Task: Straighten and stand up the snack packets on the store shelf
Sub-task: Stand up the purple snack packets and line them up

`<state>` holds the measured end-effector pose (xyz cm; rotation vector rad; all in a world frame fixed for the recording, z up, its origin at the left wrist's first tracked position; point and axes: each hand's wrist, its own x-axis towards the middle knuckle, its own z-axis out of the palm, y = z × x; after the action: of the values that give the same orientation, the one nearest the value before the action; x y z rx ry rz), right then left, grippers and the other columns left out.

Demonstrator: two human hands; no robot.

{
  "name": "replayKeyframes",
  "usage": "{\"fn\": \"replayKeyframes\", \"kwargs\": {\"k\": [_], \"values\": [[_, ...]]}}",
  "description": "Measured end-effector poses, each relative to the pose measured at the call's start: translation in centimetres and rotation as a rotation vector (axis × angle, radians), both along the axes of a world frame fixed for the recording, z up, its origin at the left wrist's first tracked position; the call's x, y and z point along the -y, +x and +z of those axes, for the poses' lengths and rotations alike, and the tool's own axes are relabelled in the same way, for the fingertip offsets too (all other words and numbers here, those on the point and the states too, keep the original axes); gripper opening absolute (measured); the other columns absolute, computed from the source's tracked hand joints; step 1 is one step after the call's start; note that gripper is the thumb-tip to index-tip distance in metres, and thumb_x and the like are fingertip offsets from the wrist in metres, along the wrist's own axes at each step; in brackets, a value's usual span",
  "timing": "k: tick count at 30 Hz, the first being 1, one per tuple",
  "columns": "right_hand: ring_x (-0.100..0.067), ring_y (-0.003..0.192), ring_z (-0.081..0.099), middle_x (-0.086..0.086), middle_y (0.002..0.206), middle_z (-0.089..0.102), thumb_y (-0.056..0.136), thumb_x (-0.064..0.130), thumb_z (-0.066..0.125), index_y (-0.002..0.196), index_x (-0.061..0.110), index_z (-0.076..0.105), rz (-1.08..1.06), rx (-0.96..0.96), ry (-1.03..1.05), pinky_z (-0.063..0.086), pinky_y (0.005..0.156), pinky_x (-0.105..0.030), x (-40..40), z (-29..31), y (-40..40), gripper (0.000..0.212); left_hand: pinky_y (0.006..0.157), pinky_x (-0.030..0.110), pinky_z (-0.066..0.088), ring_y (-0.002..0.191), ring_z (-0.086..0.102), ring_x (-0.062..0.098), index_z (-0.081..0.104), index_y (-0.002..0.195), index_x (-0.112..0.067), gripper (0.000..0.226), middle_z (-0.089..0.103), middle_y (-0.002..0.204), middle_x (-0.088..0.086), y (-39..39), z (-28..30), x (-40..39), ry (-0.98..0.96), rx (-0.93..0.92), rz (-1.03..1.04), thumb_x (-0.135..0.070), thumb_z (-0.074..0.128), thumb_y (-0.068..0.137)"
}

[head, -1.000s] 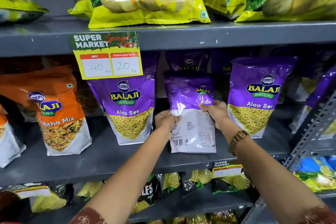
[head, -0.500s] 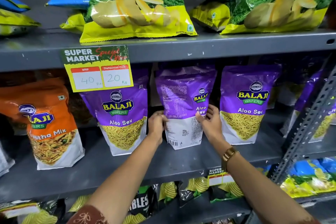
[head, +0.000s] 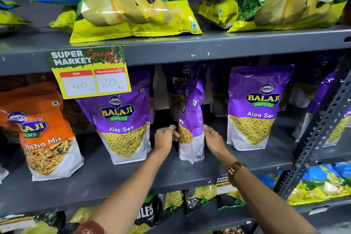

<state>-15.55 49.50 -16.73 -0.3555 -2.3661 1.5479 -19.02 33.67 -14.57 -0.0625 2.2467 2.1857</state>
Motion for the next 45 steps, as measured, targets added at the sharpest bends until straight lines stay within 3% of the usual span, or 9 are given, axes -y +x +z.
{"fn": "replayKeyframes", "kwargs": {"k": [3, 8, 13, 17, 21, 25, 35, 43, 45], "values": [[-0.025, 0.110, 0.056, -0.008, 0.116, 0.062, 0.095, 0.035, 0.040, 0.116, 0.016, 0.056, -0.218, -0.314, 0.021, 0.042, 0.092, -0.032, 0.5, -0.7, 2.2, 0.033, 0.077, 0.035, 0.048, 0.082, 0.062, 0.034, 0.064, 0.075, -0.003, 0.027, 0.069, 0.088, 0.025, -1.1, -0.2, -0.7, -0.042, 0.000, 0.077, -0.024, 0.053, 0.086], [-0.018, 0.107, 0.051, -0.002, 0.114, 0.048, 0.076, 0.046, 0.058, 0.117, 0.028, 0.038, 0.129, -0.457, 0.172, 0.043, 0.091, -0.028, 1.9, -2.7, 4.8, 0.049, 0.107, 0.045, 0.036, 0.117, 0.052, 0.028, 0.061, 0.100, -0.019, 0.025, 0.060, 0.122, 0.013, -2.4, 0.1, -1.9, 0.037, 0.117, -0.154, -0.030, 0.041, 0.089], [-0.011, 0.098, 0.056, 0.001, 0.110, 0.060, 0.073, 0.030, 0.054, 0.114, 0.021, 0.048, 0.098, -0.320, -0.049, 0.044, 0.086, -0.025, 0.9, -2.1, 3.2, 0.043, 0.091, 0.040, 0.045, 0.097, 0.059, 0.030, 0.054, 0.118, -0.013, 0.043, 0.069, 0.093, 0.010, -0.6, -0.9, -1.0, -0.106, -0.064, 0.012, -0.037, 0.051, 0.083], [-0.012, 0.054, 0.056, 0.009, 0.055, 0.065, 0.073, 0.011, 0.045, 0.079, 0.014, 0.058, 0.055, -0.033, -0.305, 0.044, 0.055, -0.028, -1.3, -0.9, 0.4, 0.015, 0.055, 0.028, 0.034, 0.052, 0.045, 0.008, 0.064, 0.091, -0.015, 0.038, 0.042, 0.048, -0.009, 3.4, -1.9, -0.9, -0.176, -0.274, 0.202, -0.045, 0.051, 0.073], [-0.021, 0.097, 0.051, -0.008, 0.103, 0.058, 0.090, 0.008, 0.038, 0.103, 0.012, 0.057, -0.001, 0.091, -0.027, 0.038, 0.086, -0.035, -2.2, -1.5, 0.0, 0.023, 0.066, 0.029, 0.032, 0.067, 0.048, 0.024, 0.054, 0.069, -0.013, 0.019, 0.053, 0.071, 0.012, 2.6, -1.2, -0.9, -0.136, -0.269, 0.336, -0.026, 0.055, 0.084], [-0.028, 0.109, 0.053, -0.017, 0.118, 0.059, 0.095, 0.010, 0.041, 0.118, 0.001, 0.052, -0.073, 0.037, 0.010, 0.029, 0.076, -0.019, -2.0, -2.7, 1.0, 0.027, 0.100, 0.039, 0.038, 0.109, 0.051, 0.027, 0.049, 0.117, -0.008, 0.034, 0.057, 0.114, 0.013, 1.3, -0.6, -0.6, 0.060, -0.011, 0.030, -0.029, 0.048, 0.091], [-0.035, 0.115, 0.051, -0.025, 0.120, 0.058, 0.096, 0.009, 0.040, 0.109, -0.007, 0.057, -0.135, 0.015, -0.198, 0.036, 0.085, -0.024, -2.1, -2.5, 2.1, 0.027, 0.063, 0.016, 0.032, 0.088, 0.050, 0.018, 0.052, 0.095, -0.017, 0.014, 0.056, 0.082, -0.007, 4.3, -2.7, -1.5, -0.057, -0.156, 0.042, -0.029, 0.046, 0.092], [-0.034, 0.103, 0.056, -0.025, 0.109, 0.063, 0.096, 0.011, 0.042, 0.101, -0.006, 0.059, -0.071, -0.017, -0.051, 0.035, 0.077, -0.026, -2.1, -2.4, 3.2, 0.025, 0.060, 0.004, 0.036, 0.073, 0.045, 0.005, 0.052, 0.090, -0.016, 0.019, 0.049, 0.072, -0.010, 4.2, -2.4, -1.7, -0.014, -0.143, 0.055, -0.029, 0.039, 0.095], [-0.037, 0.105, 0.056, -0.027, 0.107, 0.063, 0.095, 0.009, 0.043, 0.098, -0.008, 0.059, -0.047, -0.027, -0.050, 0.031, 0.069, -0.020, -2.1, -2.3, 3.2, 0.023, 0.071, 0.016, 0.038, 0.076, 0.046, 0.008, 0.050, 0.089, -0.019, 0.019, 0.049, 0.074, -0.010, 3.9, -2.5, -1.6, 0.008, -0.108, 0.054, -0.032, 0.037, 0.095]]}}
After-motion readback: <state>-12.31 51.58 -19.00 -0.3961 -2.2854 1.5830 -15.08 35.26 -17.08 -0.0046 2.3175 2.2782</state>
